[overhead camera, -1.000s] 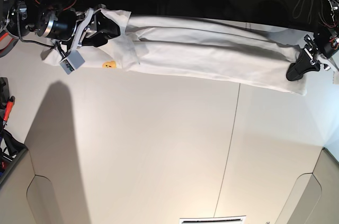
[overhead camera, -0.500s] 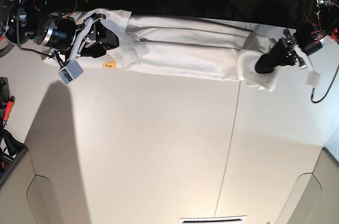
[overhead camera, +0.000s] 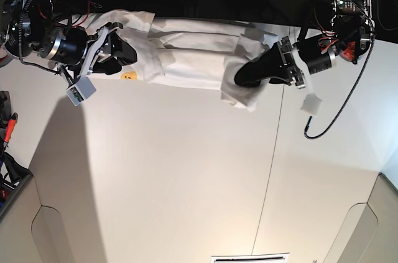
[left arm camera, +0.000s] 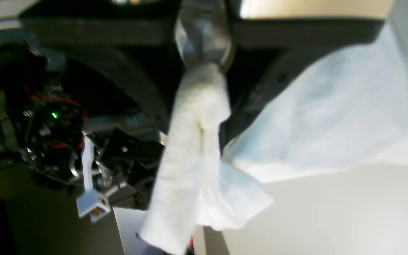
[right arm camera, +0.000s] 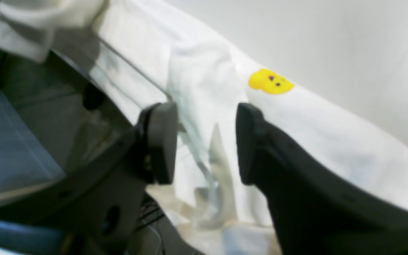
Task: Layout the t-shirt on the table in an organized manner, then fold the t-shirt properly
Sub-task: 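Lift the hem end and fold it toward the right gripper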
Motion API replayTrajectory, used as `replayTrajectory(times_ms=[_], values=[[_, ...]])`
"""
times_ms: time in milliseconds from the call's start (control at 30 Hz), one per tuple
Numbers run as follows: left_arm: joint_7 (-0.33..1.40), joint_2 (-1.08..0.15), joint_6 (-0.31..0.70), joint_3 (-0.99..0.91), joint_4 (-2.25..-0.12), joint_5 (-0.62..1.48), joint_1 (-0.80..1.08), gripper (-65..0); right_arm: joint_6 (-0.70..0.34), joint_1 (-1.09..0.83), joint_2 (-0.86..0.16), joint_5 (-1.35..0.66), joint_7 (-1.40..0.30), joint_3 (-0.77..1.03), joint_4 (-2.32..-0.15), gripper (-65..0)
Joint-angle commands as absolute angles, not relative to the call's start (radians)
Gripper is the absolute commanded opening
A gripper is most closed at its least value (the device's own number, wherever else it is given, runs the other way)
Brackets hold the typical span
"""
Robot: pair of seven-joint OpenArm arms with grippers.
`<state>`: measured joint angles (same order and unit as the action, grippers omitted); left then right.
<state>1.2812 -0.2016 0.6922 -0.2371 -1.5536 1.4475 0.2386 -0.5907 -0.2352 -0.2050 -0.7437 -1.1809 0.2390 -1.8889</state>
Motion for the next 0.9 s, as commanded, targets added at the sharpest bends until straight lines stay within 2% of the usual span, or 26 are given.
replayTrajectory(times_ms=[0,400,567,600,667,700,733,867], values=[[1.252,-0.199,0.698,-0.225,-1.57,1.484,0.233,-65.0,-0.59,-0.229,-0.213,-0.763,-1.159,0.243,-1.908,-38.1],[1.076,-0.147,0.698,-0.079,-1.57,1.269,0.213,-65.0,-0.59,-0.224,-0.213,-0.763,-1.151,0.243,-1.908,-38.1],[1.062,-0.144,0.698,-0.038,-1.57,1.228,0.213,-65.0,-0.59,-0.224,-0.213,-0.763,-1.15,0.243,-1.908,-38.1],[1.062,-0.144,0.698,-0.031,-1.57,1.228,0.213,-61.3,-0.59,-0.224,-0.213,-0.763,-1.149,0.243,-1.908,-38.1],[1.061,-0.144,0.698,-0.024,-1.57,1.229,0.213,-44.2,-0.59,-0.224,-0.213,-0.763,-1.147,0.243,-1.908,-38.1],[1.058,-0.144,0.698,-0.02,-1.57,1.23,0.213,-38.5,-0.59,-0.224,-0.213,-0.763,-1.147,0.243,-1.908,-38.1],[1.05,-0.144,0.698,-0.019,-1.57,1.229,0.213,-35.9,-0.59,-0.224,-0.213,-0.763,-1.147,0.243,-1.908,-38.1],[1.035,-0.144,0.698,-0.019,-1.57,1.231,0.213,-35.8,-0.59,-0.224,-0.213,-0.763,-1.147,0.243,-1.908,-38.1]])
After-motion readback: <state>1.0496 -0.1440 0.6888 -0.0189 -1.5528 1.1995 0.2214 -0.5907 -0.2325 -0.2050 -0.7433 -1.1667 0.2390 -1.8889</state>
